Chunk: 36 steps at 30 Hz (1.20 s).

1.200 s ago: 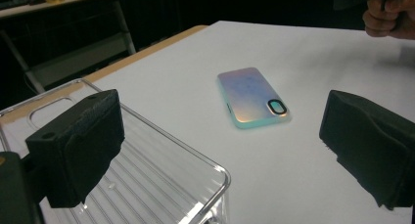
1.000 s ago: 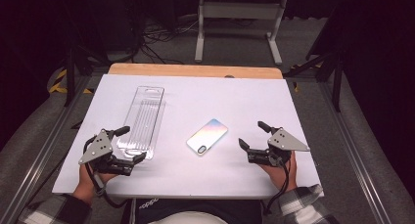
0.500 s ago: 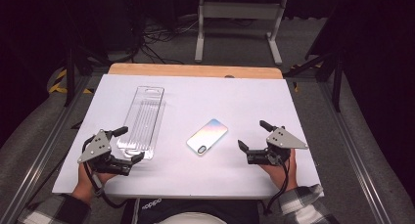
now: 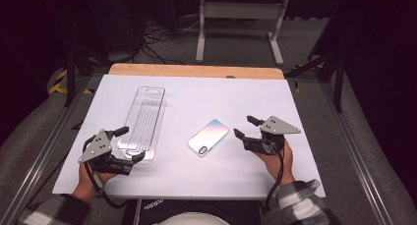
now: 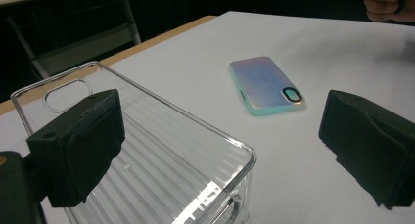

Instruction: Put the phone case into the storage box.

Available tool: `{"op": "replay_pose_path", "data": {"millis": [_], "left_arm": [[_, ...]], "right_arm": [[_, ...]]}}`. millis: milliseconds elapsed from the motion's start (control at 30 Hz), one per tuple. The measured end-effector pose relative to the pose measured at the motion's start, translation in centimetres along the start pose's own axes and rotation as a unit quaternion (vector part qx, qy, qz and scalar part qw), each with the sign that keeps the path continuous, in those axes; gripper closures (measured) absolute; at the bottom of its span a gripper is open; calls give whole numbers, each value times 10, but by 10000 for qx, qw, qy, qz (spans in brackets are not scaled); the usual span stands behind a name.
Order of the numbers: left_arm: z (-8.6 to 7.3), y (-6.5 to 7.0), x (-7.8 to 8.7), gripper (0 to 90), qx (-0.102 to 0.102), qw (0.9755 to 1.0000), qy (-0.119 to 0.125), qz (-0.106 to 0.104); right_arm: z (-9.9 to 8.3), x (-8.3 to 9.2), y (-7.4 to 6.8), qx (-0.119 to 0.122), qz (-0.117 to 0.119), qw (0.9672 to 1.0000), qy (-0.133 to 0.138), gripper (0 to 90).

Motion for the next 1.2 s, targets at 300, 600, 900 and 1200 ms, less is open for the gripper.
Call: {"op": "replay_pose_path", "data": {"millis": [300,600,900,1200], "left_arm": [[-2,-3,3,46,55,10000,61,20],[-3,-5,7,51,9,10000,62,63],[-4,-3,7,57,10,10000,9,82],[-7,-3,6,59,-6,9999,-72,85]], "right_arm": [[16,-29,0,-161,231,9989,-373,868],[23,-83,-4,20,385,9952,-895,900],[15,-136,-16,12,513,9871,-1514,900],[-2,-160,-19,99,494,9780,-2026,900]]}}
Point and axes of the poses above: each handheld gripper's, and its own axes: x roughly backward along the jaws, z roughly out of its top, y roughly to its right, the point moved 2 cm from there along -x, roughly forward along the jaws, and after that the axes turned 8 degrees about -z, right-handed, at the moved point
